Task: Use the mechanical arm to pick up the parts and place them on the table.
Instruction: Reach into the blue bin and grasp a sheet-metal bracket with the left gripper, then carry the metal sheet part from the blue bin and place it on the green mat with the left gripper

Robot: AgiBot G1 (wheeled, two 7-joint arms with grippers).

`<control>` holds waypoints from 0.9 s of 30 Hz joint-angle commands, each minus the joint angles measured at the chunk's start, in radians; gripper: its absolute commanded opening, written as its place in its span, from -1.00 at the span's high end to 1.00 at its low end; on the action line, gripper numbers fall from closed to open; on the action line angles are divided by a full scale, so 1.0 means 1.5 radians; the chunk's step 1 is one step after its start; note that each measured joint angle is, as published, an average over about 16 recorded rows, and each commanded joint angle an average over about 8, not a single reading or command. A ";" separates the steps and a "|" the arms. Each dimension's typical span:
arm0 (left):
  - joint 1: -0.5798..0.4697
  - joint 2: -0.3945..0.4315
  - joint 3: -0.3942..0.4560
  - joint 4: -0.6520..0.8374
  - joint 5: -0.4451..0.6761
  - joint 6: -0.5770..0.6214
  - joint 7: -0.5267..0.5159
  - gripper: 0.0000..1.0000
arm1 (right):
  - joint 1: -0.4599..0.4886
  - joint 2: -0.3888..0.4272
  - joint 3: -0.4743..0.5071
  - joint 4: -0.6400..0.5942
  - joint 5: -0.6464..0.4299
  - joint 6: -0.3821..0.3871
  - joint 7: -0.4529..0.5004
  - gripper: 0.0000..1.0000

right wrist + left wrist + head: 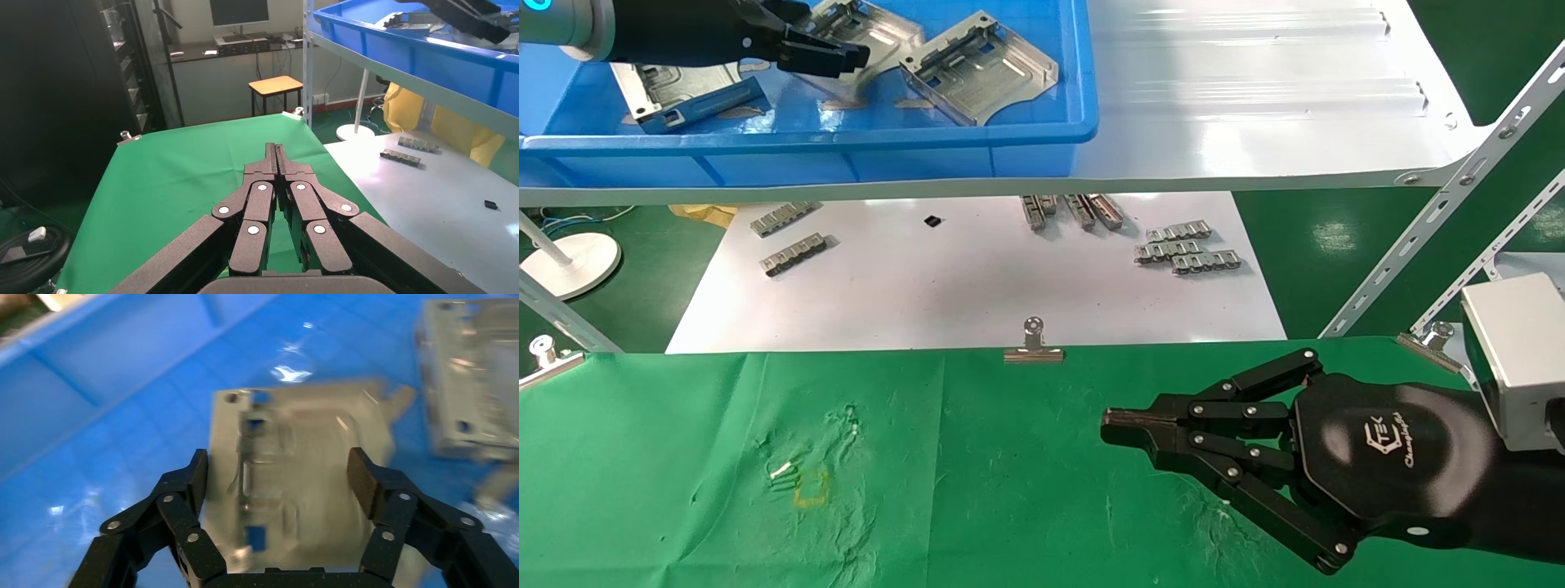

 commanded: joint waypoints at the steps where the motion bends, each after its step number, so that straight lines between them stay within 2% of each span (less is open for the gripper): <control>1: -0.005 -0.002 0.002 0.004 0.003 0.026 -0.001 1.00 | 0.000 0.000 0.000 0.000 0.000 0.000 0.000 1.00; 2: -0.006 -0.003 0.003 0.006 0.004 0.031 -0.001 1.00 | 0.000 0.000 0.000 0.000 0.000 0.000 0.000 0.96; 3: -0.007 -0.004 0.003 0.007 0.004 0.034 -0.001 1.00 | 0.000 0.000 0.000 0.000 0.000 0.000 0.000 0.83; 9: -0.008 -0.008 0.002 0.011 0.003 0.025 -0.002 1.00 | 0.000 0.000 0.000 0.000 0.000 0.000 0.000 -0.67; 11: -0.007 -0.010 0.002 0.012 0.003 0.018 -0.002 1.00 | 0.000 0.000 0.000 0.000 0.000 0.000 0.000 -1.00; 27: -0.003 -0.018 0.007 0.018 0.010 -0.054 -0.005 1.00 | 0.000 0.000 0.000 0.000 0.000 0.000 0.000 -1.00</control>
